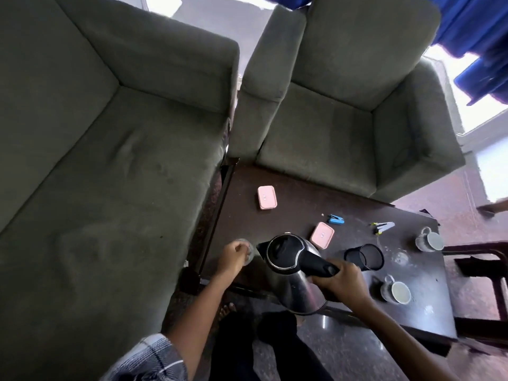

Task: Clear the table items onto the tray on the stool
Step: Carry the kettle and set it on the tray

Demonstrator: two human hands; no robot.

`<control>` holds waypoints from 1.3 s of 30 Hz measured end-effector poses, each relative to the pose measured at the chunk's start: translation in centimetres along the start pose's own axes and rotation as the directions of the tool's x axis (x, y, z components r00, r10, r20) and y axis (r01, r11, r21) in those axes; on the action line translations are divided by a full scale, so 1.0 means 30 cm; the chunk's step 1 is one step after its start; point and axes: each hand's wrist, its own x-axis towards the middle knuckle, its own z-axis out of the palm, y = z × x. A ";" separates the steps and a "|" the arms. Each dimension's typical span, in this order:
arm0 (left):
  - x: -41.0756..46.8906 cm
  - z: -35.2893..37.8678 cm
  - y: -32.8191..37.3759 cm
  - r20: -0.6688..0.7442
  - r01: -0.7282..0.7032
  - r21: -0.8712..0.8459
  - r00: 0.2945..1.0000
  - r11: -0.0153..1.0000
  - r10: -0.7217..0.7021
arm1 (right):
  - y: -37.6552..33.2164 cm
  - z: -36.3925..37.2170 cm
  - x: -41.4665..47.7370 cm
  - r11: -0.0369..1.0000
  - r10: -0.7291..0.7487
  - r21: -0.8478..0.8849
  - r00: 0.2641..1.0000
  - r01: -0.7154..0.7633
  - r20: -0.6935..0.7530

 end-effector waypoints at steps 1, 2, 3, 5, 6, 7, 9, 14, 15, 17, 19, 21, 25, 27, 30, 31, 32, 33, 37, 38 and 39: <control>-0.023 0.011 0.042 0.006 -0.013 -0.099 1.000 0.995 0.014 | -0.001 -0.027 -0.013 0.999 -0.007 0.031 1.000 0.008 -0.013; -0.049 0.019 0.086 0.025 -0.029 -0.165 0.999 0.986 0.033 | -0.001 -0.054 -0.024 0.998 -0.008 0.065 1.000 0.009 -0.021; -0.074 0.030 0.124 0.055 -0.043 -0.212 0.997 0.976 0.055 | 0.002 -0.079 -0.036 0.994 -0.002 0.112 1.000 0.005 -0.029; -0.123 0.054 0.189 0.132 -0.056 -0.272 0.987 0.961 0.095 | 0.023 -0.120 -0.060 0.980 0.030 0.198 0.998 -0.019 -0.054; -0.153 0.066 0.220 0.165 -0.060 -0.292 0.980 0.955 0.112 | 0.033 -0.142 -0.076 0.971 0.039 0.240 0.996 -0.020 -0.075; -0.178 0.083 0.243 0.187 -0.070 -0.304 0.973 0.950 0.132 | 0.045 -0.167 -0.094 0.961 0.050 0.276 0.994 -0.022 -0.094; -0.222 0.118 0.281 0.212 -0.093 -0.312 0.963 0.945 0.164 | 0.067 -0.219 -0.133 0.935 0.092 0.353 0.987 -0.040 -0.131; -0.342 0.234 0.391 0.292 -0.159 -0.272 0.926 0.949 0.239 | 0.169 -0.346 -0.234 0.868 0.190 0.489 0.965 -0.080 -0.180; -0.371 0.261 0.409 0.318 -0.170 -0.256 0.915 0.952 0.249 | 0.198 -0.369 -0.256 0.857 0.210 0.508 0.960 -0.090 -0.186; -0.428 0.323 0.437 0.364 -0.203 -0.212 0.891 0.956 0.270 | 0.268 -0.409 -0.305 0.834 0.235 0.544 0.949 -0.086 -0.210; -0.487 0.400 0.452 0.398 -0.229 -0.183 0.872 0.956 0.284 | 0.336 -0.457 -0.368 0.801 0.252 0.594 0.940 -0.068 -0.231; -0.551 0.486 0.462 0.439 -0.252 -0.147 0.850 0.956 0.291 | 0.413 -0.506 -0.431 0.765 0.253 0.642 0.939 -0.048 -0.232; -0.699 0.693 0.438 0.512 -0.268 -0.102 0.811 0.958 0.282 | 0.629 -0.585 -0.538 0.723 0.315 0.688 0.918 -0.067 -0.242; -0.781 0.808 0.411 0.529 -0.282 -0.066 0.803 0.957 0.273 | 0.747 -0.620 -0.597 0.720 0.340 0.692 0.899 -0.060 -0.276; -0.898 0.990 0.364 0.558 -0.275 -0.067 0.786 0.959 0.265 | 0.921 -0.685 -0.692 0.689 0.373 0.723 0.878 -0.047 -0.299; -0.936 1.047 0.351 0.568 -0.275 -0.065 0.780 0.959 0.262 | 0.976 -0.706 -0.723 0.695 0.375 0.718 0.874 -0.044 -0.310; -0.971 1.104 0.338 0.576 -0.278 -0.055 0.776 0.959 0.258 | 1.032 -0.727 -0.751 0.698 0.384 0.715 0.865 -0.043 -0.323; -1.003 1.160 0.325 0.585 -0.278 -0.045 0.771 0.960 0.251 | 1.087 -0.747 -0.781 0.690 0.398 0.722 0.857 -0.045 -0.327; -1.112 1.373 0.291 0.631 -0.309 0.012 0.740 0.951 0.233 | 1.295 -0.835 -0.867 0.660 0.465 0.749 0.815 -0.060 -0.344; -1.135 1.421 0.292 0.639 -0.313 0.028 0.736 0.949 0.223 | 1.344 -0.853 -0.880 0.661 0.477 0.747 0.805 -0.064 -0.353; -1.155 1.468 0.295 0.650 -0.309 0.041 0.730 0.950 0.209 | 1.388 -0.872 -0.890 0.664 0.484 0.745 0.798 -0.066 -0.360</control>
